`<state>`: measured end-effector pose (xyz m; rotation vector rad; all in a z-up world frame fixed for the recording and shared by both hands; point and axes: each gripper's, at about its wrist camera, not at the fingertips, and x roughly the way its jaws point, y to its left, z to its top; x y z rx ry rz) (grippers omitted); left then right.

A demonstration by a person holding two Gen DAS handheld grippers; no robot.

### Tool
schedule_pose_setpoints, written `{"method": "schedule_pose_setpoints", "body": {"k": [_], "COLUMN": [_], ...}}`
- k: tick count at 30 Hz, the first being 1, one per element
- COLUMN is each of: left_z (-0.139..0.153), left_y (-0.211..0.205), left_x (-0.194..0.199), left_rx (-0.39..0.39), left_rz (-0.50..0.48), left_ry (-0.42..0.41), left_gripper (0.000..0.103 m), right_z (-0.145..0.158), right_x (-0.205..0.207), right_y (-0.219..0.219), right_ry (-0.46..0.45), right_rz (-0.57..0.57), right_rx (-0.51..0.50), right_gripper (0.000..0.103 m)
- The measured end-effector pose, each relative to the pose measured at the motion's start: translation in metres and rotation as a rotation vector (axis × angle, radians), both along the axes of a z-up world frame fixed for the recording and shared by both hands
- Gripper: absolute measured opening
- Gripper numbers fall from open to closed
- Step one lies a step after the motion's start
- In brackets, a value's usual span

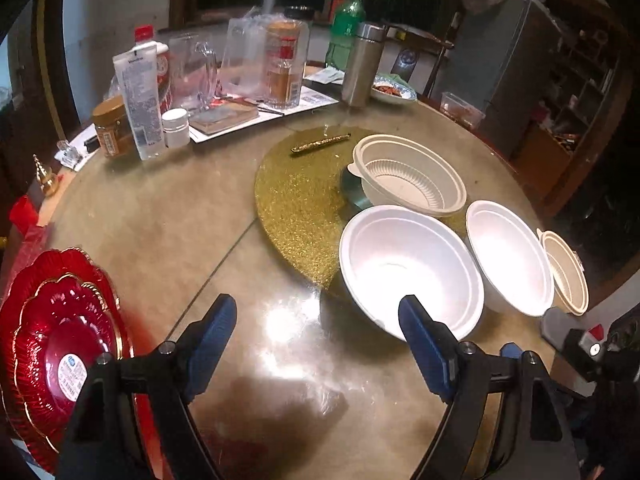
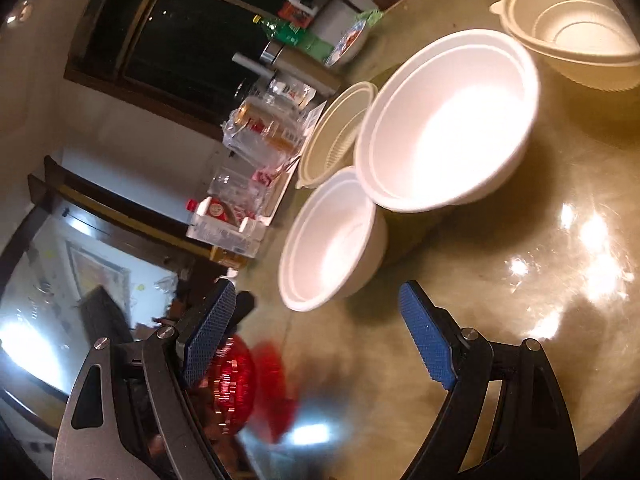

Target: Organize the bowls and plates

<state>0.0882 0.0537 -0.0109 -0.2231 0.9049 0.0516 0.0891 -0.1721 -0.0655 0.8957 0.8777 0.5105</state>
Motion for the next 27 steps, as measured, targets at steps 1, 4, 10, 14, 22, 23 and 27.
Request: {"method": "schedule_pose_setpoints", "body": {"k": [1,4,10,14,22,23,27], "left_z": [-0.001,-0.005,-0.014,-0.019,-0.030,-0.031,-0.036], "left_y": [-0.001,-0.001,-0.002,-0.010,-0.013,-0.013,-0.017], "left_x": [0.003,0.016,0.042,0.053,0.061,0.062,0.066], "left_rx": [0.003,0.001,-0.045,-0.025,-0.015,-0.018,0.028], "left_rz": [0.001,0.010,0.041,0.035,0.048,0.049,0.042], "left_ry": [0.003,0.026,0.066,0.082,0.109,0.112,0.130], "left_gripper": [0.083,0.083,0.083,0.083,0.080,0.076,0.055], "right_z": [0.002,0.003,-0.006,-0.009,-0.016,-0.016,-0.020], "right_x": [0.004,0.015,0.041,0.053,0.064,0.065,0.068], "right_y": [-0.001,0.000,0.012,0.013,0.012,0.013,0.016], "right_ry": [0.018,0.065,0.170,0.200,0.237,0.240,0.251], "right_rz": [-0.003,0.012,0.038,0.019,0.002,0.006,0.006], "right_rx": [-0.001,0.030,-0.028,-0.068,-0.115,-0.120,-0.141], "right_gripper": [0.085,0.085,0.065,0.063,0.054,0.054,0.040]}}
